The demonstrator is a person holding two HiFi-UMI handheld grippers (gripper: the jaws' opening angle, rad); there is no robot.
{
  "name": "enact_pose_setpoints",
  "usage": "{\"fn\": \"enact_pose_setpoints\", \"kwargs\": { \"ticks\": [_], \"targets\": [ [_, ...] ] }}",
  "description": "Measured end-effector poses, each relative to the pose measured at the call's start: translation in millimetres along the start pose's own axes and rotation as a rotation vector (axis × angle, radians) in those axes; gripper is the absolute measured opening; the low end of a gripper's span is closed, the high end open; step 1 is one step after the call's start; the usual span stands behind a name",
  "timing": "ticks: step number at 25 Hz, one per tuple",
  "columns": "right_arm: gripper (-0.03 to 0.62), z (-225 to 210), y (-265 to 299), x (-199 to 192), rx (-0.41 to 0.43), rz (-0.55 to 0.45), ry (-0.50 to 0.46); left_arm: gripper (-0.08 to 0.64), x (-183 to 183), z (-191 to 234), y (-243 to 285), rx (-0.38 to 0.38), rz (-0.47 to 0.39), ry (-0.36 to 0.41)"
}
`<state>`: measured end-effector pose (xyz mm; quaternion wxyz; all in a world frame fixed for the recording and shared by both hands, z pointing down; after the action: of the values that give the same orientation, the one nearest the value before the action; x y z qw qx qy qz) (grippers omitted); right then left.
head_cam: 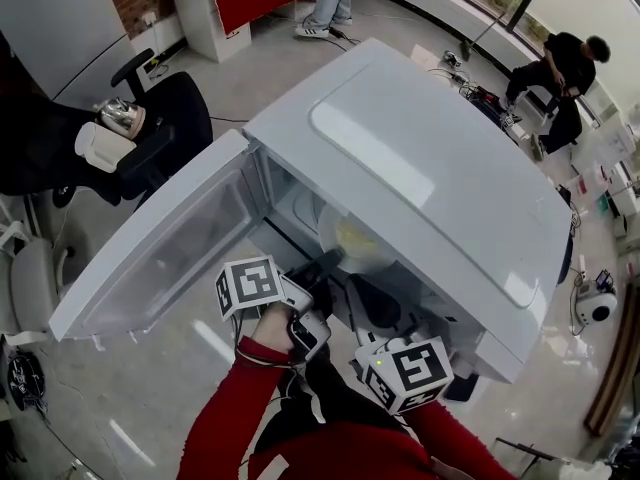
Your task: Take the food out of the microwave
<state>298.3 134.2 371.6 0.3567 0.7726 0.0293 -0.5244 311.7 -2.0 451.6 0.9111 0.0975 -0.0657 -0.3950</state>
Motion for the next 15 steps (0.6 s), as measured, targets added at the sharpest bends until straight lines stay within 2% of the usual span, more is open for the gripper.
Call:
{"fn": "enact_pose_setpoints", "kwargs": {
  "ticks": [7, 15],
  "targets": [
    [0.011, -1, -2, 1, 0.009, -0.004, -0.005, 0.020, -4, -5, -3, 0.002, -0.030, -0.027],
    [0.011, -1, -5, 3, 0.032, -0.018, -0.018, 0.017, -13, -6, -13, -0.017, -0.072, -0.018]
  ]
}}
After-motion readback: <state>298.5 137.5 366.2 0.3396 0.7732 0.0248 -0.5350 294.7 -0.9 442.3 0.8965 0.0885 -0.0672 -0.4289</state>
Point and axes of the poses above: the fingertips, and each gripper's own axes: y forward along the fingers, z to its left, x out of its top, the point moved 8 cm from there along -y, backward along the fingers, and after that the axes turned 11 degrees about z, right-handed, at the moved point
